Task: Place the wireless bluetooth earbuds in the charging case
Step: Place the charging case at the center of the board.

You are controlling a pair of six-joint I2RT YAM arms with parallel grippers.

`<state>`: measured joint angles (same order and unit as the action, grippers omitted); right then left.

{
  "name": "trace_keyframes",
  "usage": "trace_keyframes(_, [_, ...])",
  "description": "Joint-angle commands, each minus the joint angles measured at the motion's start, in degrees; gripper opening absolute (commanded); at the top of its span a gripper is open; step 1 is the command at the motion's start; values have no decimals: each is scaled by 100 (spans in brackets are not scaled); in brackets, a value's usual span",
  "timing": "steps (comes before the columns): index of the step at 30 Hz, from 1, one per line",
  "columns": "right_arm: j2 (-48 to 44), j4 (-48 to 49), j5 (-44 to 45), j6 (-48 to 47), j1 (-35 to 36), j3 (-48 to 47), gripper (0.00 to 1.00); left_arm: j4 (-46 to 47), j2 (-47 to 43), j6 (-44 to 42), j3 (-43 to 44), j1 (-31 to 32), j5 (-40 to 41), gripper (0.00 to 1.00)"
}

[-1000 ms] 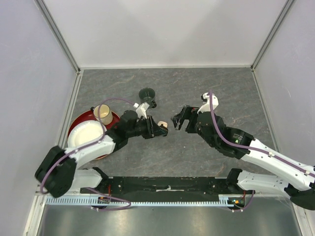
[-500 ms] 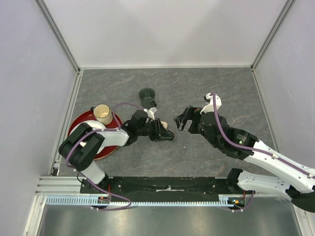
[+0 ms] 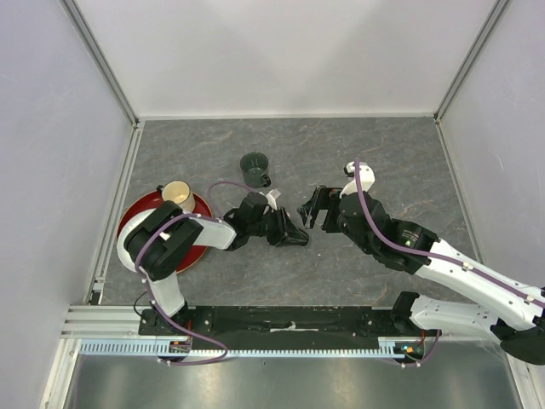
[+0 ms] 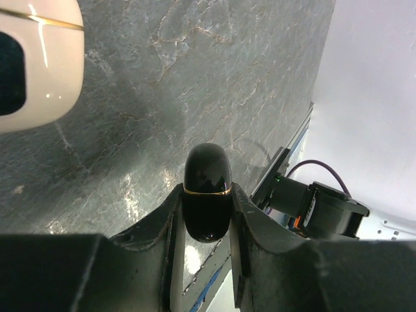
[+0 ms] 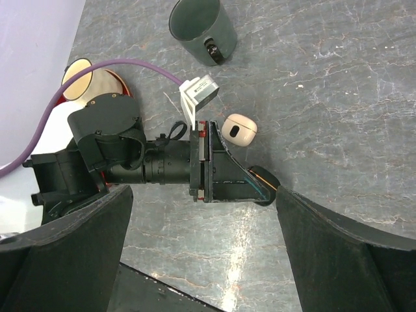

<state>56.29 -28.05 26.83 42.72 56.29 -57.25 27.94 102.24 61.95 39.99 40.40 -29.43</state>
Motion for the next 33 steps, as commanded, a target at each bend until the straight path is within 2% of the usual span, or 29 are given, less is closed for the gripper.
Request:
trace_keyframes(1, [-22,10,-29,-71,-48,-58,98,334,156,273,158,125,297,2])
trace_keyframes(2, [-22,19,-20,-79,-57,-58,98,343,182,360,132,152,402,2])
trace_keyframes(4, [-22,10,-20,-88,-57,-58,98,614,253,527,19,222,552,11])
trace_keyframes(7, [-31,10,-2,-80,-66,-31,98,1456,305,1011,-412,284,824,15])
trace_keyframes(8, [-39,19,-2,-80,-57,-31,98,1486,323,1073,-456,284,851,16])
trace_keyframes(11, [-48,10,-11,-80,-75,-5,98,1372,350,1091,-439,284,921,17])
trace_keyframes(20, [-66,10,-29,-80,-92,48,98,1415,473,1258,-553,302,896,31])
trace_keyframes(23, [-83,2,-55,-80,-83,65,98,1407,429,1275,-632,310,895,38])
trace_keyframes(24, [-92,-7,-55,-71,-83,74,98,1398,377,1284,-667,310,921,43])
trace_keyframes(33, [-180,-34,-20,-53,-92,127,98,1152,78,1083,-870,328,1132,61])
